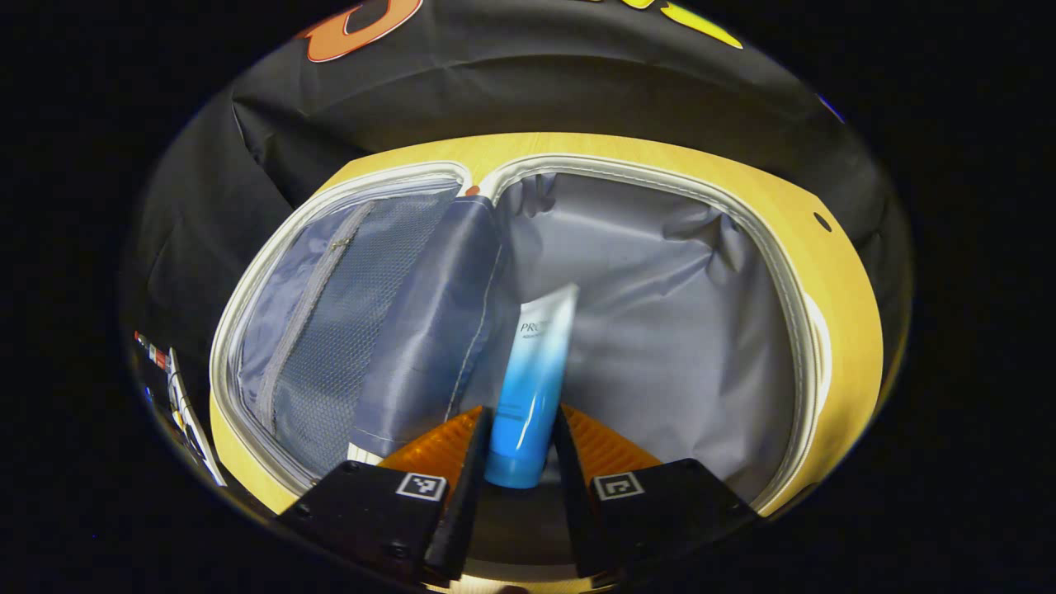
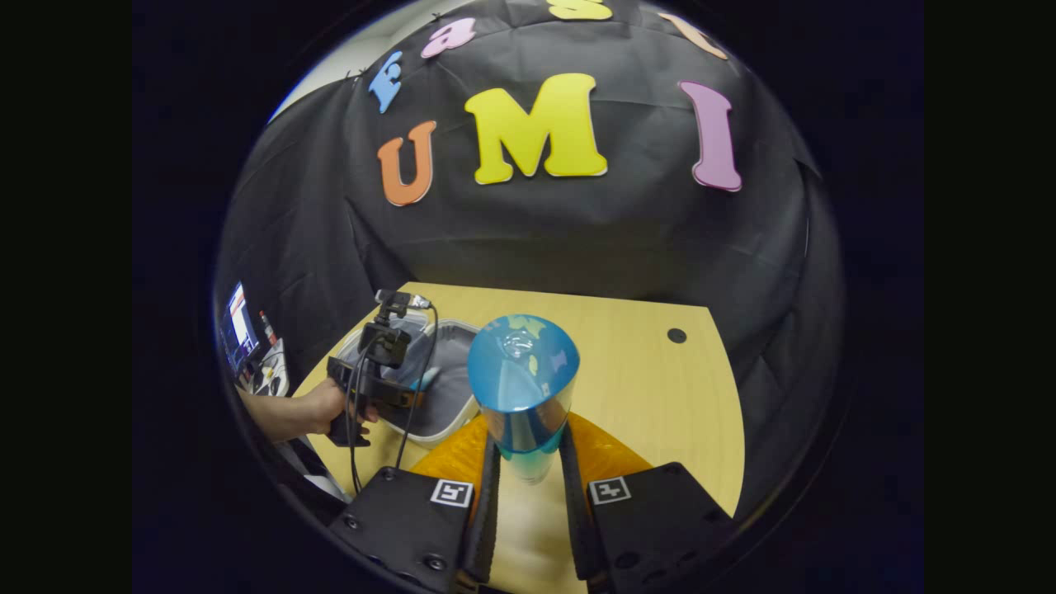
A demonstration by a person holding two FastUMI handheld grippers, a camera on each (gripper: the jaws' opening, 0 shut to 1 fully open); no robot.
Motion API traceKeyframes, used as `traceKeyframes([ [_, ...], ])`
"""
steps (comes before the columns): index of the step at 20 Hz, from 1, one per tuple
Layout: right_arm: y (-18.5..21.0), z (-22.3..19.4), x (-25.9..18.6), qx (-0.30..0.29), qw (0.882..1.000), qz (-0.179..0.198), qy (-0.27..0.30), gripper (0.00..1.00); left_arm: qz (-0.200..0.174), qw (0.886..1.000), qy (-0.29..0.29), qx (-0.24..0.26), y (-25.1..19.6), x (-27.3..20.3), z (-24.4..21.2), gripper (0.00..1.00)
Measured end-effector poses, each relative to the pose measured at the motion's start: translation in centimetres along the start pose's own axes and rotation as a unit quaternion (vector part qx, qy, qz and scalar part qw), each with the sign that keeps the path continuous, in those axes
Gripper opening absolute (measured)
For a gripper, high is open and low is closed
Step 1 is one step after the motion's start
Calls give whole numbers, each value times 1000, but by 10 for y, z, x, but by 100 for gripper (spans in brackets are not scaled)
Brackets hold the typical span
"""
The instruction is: First open the suitcase, pack the skin care products into it, and then close the suitcase.
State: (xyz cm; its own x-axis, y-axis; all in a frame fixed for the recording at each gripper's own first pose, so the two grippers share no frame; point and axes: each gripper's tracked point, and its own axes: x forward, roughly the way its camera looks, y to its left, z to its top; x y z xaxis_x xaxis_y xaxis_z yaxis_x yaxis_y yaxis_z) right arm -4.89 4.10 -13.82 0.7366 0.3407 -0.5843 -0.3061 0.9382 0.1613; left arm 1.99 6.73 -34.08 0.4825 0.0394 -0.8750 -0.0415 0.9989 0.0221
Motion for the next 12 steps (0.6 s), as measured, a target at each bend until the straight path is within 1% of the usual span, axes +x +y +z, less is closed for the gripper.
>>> traceKeyframes([
  [1, 6, 1, 3, -3, 1000, 4, 1, 34, -4, 1000, -8, 2, -3, -4, 3, 64],
  [2, 14, 3, 7, -7, 1000, 10, -1, 34, -8, 1000, -13, 2, -4, -8, 5, 63],
  [3, 23, 5, 12, -10, 1000, 16, -4, 34, -12, 1000, -25, -1, -4, -14, 8, 82],
  [4, 32, 7, 19, -14, 1000, 23, -4, 34, -21, 999, -41, -6, -4, -26, 14, 84],
  [6, 55, 13, 37, -22, 999, 37, -2, 34, -39, 994, -96, -19, 4, -58, 32, 87],
  [8, 80, 17, 65, -19, 998, 52, 5, 34, -33, 989, -146, -20, 26, -94, 43, 96],
  [9, 100, 15, 86, -10, 998, 64, 16, 34, -22, 985, -167, -19, 45, -114, 42, 99],
  [12, 146, -3, 133, 7, 994, 89, 60, 35, 0, 981, -190, -31, 84, -141, 29, 99],
])
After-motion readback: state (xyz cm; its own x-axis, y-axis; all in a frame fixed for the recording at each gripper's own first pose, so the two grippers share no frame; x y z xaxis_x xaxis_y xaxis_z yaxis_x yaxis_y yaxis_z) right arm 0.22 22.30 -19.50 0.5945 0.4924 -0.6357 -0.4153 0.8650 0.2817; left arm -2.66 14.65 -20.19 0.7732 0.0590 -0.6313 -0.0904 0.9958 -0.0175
